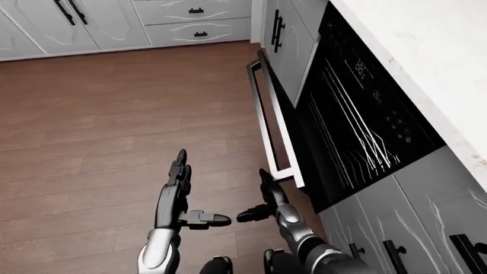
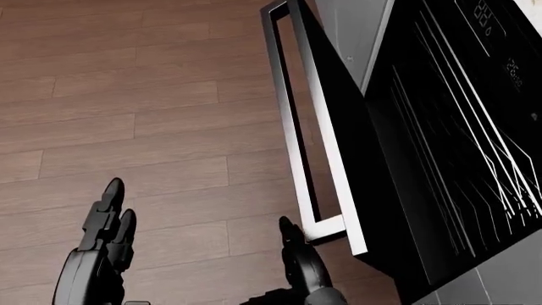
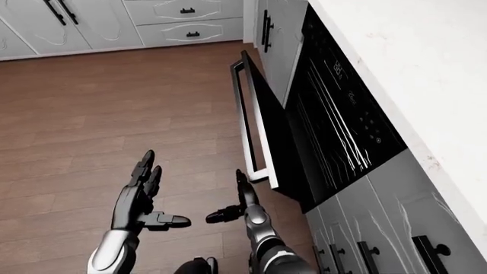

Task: Close the dishwasher door

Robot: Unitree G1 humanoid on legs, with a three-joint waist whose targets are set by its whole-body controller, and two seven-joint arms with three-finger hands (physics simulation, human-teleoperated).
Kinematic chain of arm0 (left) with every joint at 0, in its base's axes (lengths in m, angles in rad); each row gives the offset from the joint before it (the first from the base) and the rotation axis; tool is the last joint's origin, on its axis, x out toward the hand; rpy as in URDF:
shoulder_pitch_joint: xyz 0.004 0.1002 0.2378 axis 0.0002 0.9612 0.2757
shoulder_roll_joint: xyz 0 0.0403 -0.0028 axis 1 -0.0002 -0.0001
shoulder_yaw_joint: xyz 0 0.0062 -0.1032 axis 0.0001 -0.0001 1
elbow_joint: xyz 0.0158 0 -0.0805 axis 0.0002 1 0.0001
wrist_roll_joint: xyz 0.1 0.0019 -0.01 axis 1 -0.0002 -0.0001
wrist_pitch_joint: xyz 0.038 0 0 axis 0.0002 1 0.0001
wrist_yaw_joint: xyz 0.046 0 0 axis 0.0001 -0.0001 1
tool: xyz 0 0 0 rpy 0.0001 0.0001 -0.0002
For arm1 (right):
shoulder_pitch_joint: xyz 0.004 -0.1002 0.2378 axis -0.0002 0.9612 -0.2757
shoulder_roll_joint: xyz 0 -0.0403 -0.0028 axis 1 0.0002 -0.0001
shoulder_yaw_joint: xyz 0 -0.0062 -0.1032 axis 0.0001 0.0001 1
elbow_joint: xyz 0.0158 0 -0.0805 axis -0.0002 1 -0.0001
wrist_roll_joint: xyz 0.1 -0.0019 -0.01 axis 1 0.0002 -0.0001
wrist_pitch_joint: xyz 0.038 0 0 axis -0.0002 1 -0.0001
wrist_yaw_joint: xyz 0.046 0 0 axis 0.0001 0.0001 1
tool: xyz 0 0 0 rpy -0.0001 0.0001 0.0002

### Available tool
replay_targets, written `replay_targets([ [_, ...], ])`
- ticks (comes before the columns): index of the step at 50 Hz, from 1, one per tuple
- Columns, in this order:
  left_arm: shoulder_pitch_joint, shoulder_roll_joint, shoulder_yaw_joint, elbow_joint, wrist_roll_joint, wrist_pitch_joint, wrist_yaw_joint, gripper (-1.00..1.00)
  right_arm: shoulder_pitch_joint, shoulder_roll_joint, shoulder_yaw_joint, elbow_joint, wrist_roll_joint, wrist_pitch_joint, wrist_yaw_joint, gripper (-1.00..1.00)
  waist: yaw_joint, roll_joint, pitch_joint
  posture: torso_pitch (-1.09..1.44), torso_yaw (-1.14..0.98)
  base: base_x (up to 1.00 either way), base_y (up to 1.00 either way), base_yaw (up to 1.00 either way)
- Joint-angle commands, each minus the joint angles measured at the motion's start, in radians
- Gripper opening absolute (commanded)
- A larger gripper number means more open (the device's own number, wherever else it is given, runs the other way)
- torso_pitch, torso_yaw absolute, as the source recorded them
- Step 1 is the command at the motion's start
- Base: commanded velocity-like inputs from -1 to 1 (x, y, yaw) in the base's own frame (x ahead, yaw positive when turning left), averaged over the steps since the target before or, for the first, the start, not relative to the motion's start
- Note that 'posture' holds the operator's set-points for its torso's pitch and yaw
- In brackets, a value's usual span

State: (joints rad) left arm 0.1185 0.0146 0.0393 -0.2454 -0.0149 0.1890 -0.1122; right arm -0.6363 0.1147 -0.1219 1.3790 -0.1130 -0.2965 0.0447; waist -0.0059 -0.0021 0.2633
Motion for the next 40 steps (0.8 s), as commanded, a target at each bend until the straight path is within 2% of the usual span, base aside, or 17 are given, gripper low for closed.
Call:
replay_targets([
  [1, -0.008, 0.002, 0.002, -0.045, -0.004, -0.027, -0.001, 1.0, -0.022, -0.001, 0.0, -0.025, -0.001, -0.022, -0.004, 1.0, 0.0, 0.003, -0.029, 0.43, 0.0, 0.0, 0.0, 0.0],
  [15, -0.006, 0.001, 0.0, -0.044, -0.003, -0.032, -0.001, 1.0, -0.023, -0.033, -0.001, -0.029, 0.003, -0.031, -0.046, 1.0, 0.002, -0.002, -0.026, 0.43, 0.0, 0.0, 0.0, 0.0],
  [40, -0.003, 0.001, 0.0, -0.046, -0.006, -0.034, -0.003, 1.0, -0.029, -0.045, 0.02, -0.033, -0.049, -0.007, -0.173, 1.0, 0.005, 0.002, -0.022, 0.43, 0.0, 0.0, 0.0, 0.0],
])
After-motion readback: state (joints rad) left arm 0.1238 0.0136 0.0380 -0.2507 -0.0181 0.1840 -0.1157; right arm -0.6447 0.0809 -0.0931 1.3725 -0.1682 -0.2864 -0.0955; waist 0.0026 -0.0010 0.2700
